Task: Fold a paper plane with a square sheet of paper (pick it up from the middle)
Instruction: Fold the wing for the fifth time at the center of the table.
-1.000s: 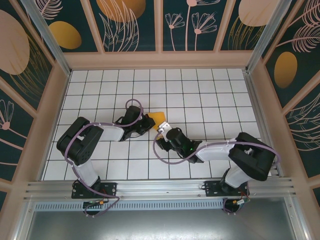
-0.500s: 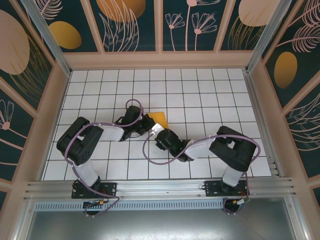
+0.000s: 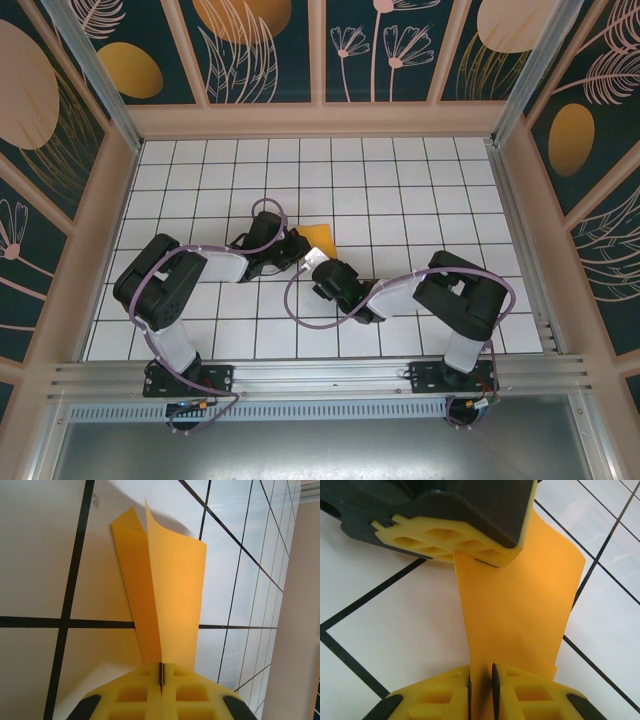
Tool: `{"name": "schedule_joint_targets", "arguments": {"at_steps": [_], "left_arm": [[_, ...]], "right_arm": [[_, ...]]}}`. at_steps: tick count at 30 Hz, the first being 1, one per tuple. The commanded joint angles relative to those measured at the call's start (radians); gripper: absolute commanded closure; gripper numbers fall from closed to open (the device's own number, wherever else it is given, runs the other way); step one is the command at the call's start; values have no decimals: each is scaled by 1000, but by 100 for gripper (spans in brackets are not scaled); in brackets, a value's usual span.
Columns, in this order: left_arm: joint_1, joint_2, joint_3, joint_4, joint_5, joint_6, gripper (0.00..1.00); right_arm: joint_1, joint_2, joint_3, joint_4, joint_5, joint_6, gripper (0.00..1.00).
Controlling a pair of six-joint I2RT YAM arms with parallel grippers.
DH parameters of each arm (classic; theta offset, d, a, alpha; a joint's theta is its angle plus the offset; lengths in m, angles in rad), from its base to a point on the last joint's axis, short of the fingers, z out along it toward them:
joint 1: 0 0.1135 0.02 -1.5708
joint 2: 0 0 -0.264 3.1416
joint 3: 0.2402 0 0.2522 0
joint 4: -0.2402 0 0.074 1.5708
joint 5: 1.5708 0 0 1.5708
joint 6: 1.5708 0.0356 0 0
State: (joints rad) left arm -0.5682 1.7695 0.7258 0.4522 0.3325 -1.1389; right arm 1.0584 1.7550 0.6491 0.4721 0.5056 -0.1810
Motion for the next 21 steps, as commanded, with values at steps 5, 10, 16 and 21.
{"name": "schedule_joint_targets", "arguments": {"at_steps": [5,10,16,21], "left_arm": [[6,-45,-3,-27,-9,4,100],[7,-50,0,-39,-16,8,96],[6,-125,-7,-108,-89,23,70],[19,-274,-37,-288,-333,56,26]], "right_arm": [[7,13,14,17,42,9,91],[5,13,7,23,35,10,99],[-7,-17,-8,39,-11,32,100],[-61,-107,-53,91,-193,118,100]]}}
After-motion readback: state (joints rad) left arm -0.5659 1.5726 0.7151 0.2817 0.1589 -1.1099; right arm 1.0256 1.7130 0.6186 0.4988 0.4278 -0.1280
